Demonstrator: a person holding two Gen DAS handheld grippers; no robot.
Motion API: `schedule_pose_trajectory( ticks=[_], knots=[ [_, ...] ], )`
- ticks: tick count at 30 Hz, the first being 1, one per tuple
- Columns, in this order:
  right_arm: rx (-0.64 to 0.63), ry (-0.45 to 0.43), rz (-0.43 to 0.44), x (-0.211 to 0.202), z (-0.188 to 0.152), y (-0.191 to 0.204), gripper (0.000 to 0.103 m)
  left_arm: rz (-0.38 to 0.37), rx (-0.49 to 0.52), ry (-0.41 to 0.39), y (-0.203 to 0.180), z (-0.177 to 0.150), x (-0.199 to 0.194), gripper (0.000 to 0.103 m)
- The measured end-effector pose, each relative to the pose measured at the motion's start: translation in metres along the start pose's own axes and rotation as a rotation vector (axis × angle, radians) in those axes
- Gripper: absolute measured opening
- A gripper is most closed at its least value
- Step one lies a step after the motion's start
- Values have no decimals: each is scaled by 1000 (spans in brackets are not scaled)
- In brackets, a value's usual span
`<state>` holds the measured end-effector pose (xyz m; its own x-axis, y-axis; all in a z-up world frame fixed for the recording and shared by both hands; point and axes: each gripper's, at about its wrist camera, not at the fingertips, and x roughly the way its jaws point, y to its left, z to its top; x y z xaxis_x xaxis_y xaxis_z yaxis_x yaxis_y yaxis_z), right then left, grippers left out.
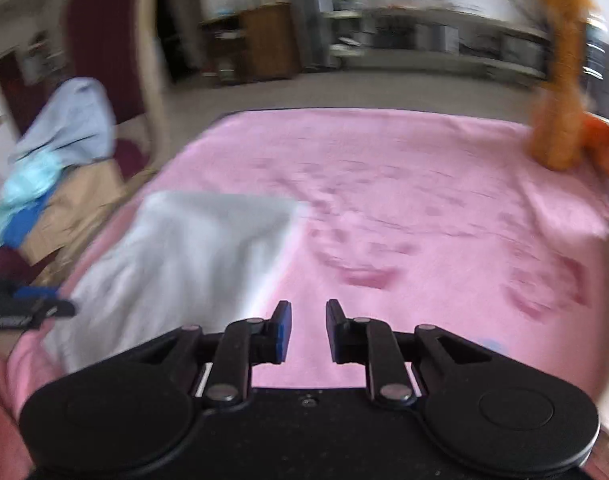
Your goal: Fold clothes
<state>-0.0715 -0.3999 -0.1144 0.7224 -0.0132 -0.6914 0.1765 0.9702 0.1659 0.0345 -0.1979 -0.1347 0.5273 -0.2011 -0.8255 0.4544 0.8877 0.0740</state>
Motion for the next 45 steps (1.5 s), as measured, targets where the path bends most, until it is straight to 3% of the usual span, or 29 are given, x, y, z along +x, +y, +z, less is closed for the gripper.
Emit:
schedule_pose_trajectory(
  ticks=[2, 7, 12, 15, 17, 20, 22, 26, 31, 37, 41, 45],
  knots=[
    [-66, -16, 44, 6, 1, 17, 17, 21, -9, 7, 2, 0, 4, 21],
    [-120, 24, 101, 33, 4, 37, 17, 74, -25, 54, 7, 1, 18, 17],
    [-144, 104, 101, 50, -3, 37, 17, 114, -22, 106, 11, 0, 27, 22],
    [-159, 155, 94, 57, -8, 37, 17, 123, -39, 130, 19, -2, 23, 33],
    [-176, 192, 51, 45, -10, 30, 17, 119, -57, 141, 25, -5, 18, 34],
    [-181, 175, -15, 20, -9, 20, 17, 105, -89, 111, 36, -7, 4, 29],
    [-145, 108, -44, -6, -1, 12, 17, 72, -132, 85, 47, -6, -4, 29],
    [-25, -32, -45, -63, 21, -3, 19, -90, -242, 40, 68, -1, -18, 29],
    [242, -129, 41, -121, 33, -23, 33, -181, -232, 4, 66, -2, -40, 35],
    [476, -56, 184, -128, 6, -23, 39, -209, -179, 12, 67, -11, -47, 41],
    [485, -9, 198, -91, -18, -11, 42, -189, -160, 43, 61, -13, -37, 41],
    [481, 3, 200, -77, -17, -12, 43, -197, -166, 74, 61, -8, -23, 42]
  ],
)
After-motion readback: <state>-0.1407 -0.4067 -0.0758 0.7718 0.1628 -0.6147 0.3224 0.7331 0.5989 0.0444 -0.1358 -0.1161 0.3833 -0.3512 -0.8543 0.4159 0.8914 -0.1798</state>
